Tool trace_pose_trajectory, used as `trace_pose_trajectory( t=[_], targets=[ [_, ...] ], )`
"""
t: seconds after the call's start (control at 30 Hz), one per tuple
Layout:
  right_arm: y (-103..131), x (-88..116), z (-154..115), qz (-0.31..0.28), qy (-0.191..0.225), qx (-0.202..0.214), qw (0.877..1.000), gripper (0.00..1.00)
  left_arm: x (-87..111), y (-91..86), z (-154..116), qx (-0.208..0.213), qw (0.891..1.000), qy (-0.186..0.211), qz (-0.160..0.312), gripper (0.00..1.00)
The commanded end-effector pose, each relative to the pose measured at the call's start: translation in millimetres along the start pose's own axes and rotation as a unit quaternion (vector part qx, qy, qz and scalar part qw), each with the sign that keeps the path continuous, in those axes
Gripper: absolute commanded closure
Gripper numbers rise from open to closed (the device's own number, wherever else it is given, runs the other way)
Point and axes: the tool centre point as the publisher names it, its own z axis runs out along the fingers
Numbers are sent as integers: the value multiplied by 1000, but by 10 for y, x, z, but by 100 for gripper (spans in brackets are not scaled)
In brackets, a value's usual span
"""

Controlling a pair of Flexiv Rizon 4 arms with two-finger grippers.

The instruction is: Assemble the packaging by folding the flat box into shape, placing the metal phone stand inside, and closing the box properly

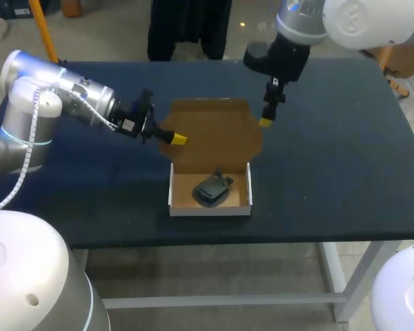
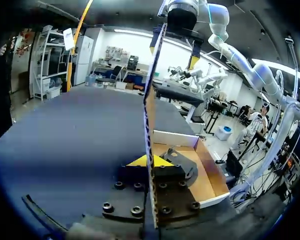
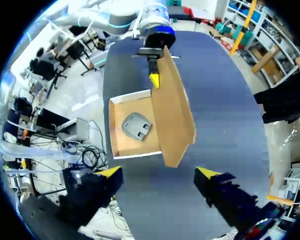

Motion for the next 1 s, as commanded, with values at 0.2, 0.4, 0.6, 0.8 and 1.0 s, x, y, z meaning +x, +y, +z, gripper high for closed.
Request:
trace_pose_trajectory(
  t=[0.2,0.4,0.6,0.8,1.0],
  targets=[
    [112,17,-59,-7,-3,10,1000,0,267,28,-19,-9,997,-57,50,100],
    [161,12,-82,-11,-5,11,1000,0,316,39,0,-18,994,-76,76,100],
    [204,16,-103,-15,-8,12,1000,0,335,44,12,-27,991,-87,102,100],
    [239,17,-110,-18,-8,13,1000,0,326,74,8,-28,988,-91,119,100],
    [281,24,-116,-21,-9,16,1000,0,301,89,-2,-32,986,-98,127,100]
  ],
)
